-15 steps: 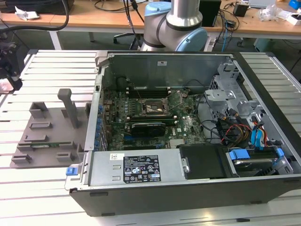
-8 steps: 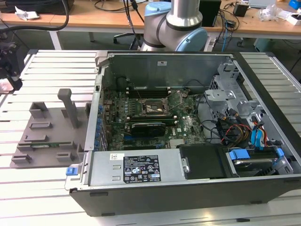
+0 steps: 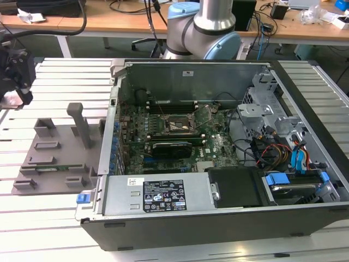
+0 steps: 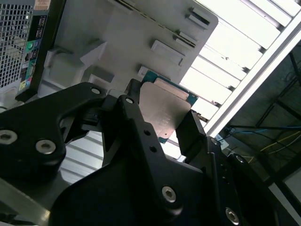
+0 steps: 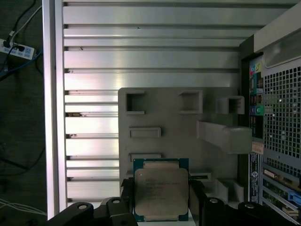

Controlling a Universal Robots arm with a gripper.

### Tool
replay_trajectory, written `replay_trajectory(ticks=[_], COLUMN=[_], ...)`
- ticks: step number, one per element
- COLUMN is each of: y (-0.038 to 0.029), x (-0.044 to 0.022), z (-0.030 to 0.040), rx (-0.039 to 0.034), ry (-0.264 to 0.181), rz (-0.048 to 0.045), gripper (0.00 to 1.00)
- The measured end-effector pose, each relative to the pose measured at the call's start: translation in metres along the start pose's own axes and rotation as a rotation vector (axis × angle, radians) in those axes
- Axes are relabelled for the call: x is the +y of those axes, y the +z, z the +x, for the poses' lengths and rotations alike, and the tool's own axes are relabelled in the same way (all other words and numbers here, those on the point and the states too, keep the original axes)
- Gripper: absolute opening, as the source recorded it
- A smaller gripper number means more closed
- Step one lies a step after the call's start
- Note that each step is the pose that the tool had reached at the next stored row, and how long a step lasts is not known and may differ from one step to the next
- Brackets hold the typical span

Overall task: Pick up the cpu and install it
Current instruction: 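Pick up the cpu and move it towards the insertion slot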

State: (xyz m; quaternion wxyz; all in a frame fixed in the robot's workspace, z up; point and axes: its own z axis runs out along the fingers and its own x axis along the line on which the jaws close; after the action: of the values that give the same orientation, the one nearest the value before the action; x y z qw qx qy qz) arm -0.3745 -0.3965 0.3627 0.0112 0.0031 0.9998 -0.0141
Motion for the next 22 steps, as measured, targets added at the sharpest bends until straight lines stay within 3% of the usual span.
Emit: replay_trajectory(ticks=[9,22], y=[0.0003,0.0006], x=[0.0001,0.0002], z=[-0.0170,-0.0307], rx=[0.0017,0.0019], ry=[0.000,0.000], rz=[0.0000,0.0000], gripper=[0.55,0.55])
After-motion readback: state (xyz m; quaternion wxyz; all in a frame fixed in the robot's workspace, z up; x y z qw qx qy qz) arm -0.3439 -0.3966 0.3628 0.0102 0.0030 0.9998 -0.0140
